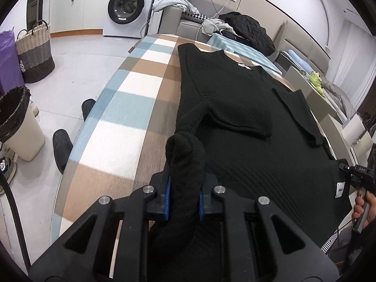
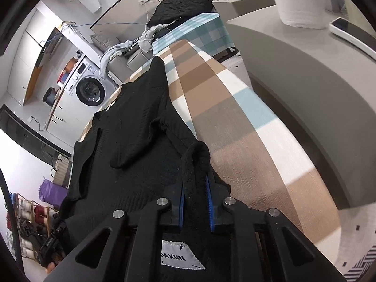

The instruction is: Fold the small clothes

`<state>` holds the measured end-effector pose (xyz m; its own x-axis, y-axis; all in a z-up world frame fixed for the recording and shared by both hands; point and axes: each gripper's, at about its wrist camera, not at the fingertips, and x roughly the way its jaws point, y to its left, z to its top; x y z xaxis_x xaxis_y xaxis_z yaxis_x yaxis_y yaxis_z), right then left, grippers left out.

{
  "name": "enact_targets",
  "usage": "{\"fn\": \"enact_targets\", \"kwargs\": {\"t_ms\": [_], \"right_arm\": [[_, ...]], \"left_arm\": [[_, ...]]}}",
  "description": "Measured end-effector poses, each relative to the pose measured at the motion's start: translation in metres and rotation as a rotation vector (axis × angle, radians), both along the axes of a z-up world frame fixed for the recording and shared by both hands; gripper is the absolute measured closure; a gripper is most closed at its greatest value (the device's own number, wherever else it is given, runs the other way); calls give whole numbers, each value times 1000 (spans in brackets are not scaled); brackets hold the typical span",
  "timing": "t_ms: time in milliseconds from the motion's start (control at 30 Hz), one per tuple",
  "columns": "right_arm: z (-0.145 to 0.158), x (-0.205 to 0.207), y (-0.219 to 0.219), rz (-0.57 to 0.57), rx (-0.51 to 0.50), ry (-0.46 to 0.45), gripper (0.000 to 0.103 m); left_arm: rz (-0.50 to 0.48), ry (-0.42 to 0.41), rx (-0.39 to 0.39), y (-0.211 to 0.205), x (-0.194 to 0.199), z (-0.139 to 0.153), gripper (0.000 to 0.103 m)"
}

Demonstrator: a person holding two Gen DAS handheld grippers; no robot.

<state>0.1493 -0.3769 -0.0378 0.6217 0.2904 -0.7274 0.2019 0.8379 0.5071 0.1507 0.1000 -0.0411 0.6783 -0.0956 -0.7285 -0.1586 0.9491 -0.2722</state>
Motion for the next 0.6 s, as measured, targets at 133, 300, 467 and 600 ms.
{"fn": "enact_targets", "kwargs": {"t_ms": [133,300,467,600], "right_arm": [[0,-2,-3,11,14,34,60],[7,-11,-6,36,-3,29,57],[3,-22,-10,63,-37,34,87],[6,-36,-8,119,-59,45,97]], "left_arm": [[21,17,-7,4,-6,1,84],[35,31,-14,9,-15,3,82],[29,33,-40,12,-29,1,79],[21,29,-38,10,-38,3,79]]}}
